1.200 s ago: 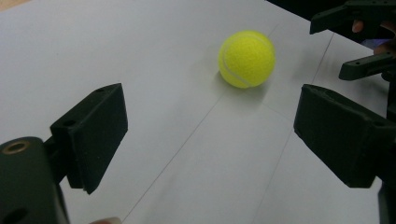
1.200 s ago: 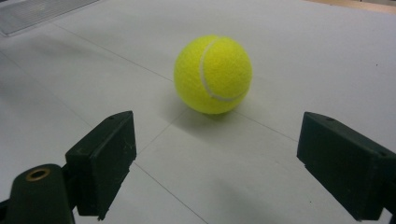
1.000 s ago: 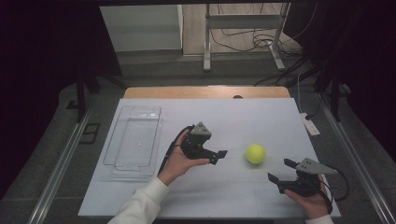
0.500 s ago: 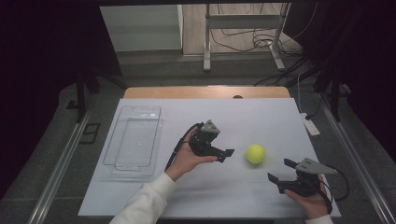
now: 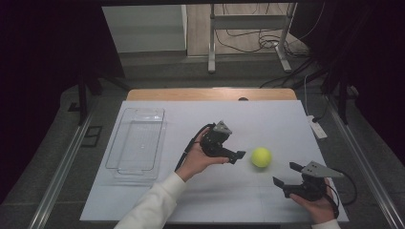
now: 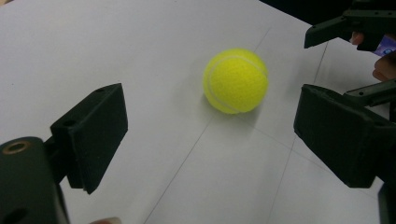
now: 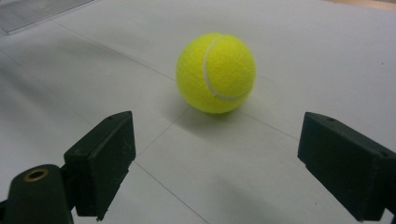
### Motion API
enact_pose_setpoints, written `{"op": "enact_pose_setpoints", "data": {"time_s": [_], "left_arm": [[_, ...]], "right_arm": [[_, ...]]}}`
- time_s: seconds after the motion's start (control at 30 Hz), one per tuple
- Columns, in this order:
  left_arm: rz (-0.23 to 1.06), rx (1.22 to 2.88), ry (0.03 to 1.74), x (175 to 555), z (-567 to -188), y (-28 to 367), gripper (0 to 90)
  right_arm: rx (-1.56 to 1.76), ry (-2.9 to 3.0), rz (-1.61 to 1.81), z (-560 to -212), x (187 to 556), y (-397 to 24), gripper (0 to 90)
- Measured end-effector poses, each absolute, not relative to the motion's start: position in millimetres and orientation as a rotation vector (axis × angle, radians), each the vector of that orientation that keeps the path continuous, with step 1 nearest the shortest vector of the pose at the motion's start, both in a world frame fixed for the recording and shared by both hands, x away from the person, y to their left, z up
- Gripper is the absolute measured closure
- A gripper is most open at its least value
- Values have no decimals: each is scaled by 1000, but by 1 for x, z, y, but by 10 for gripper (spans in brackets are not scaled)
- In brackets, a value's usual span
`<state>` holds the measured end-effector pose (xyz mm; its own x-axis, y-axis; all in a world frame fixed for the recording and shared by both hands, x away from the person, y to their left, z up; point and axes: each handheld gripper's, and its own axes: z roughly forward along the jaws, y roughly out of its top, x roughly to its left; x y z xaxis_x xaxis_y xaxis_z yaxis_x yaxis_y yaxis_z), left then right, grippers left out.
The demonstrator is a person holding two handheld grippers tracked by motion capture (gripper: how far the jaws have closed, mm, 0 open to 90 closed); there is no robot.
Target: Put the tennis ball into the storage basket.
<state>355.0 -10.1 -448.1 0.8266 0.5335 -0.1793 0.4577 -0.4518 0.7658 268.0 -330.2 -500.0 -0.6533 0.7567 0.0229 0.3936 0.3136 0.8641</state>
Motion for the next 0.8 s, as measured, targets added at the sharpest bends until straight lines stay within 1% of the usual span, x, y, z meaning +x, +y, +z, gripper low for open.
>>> {"op": "enact_pose_setpoints", "data": {"time_s": [0.6,0.8], "left_arm": [[76,2137,708,367,-451,-29,114],[82,2144,706,369,-450,-32,113]], "right_arm": [[1018,2211,1278,-501,269,-330,117],[1018,2213,1277,-502,269,-330,117]]}}
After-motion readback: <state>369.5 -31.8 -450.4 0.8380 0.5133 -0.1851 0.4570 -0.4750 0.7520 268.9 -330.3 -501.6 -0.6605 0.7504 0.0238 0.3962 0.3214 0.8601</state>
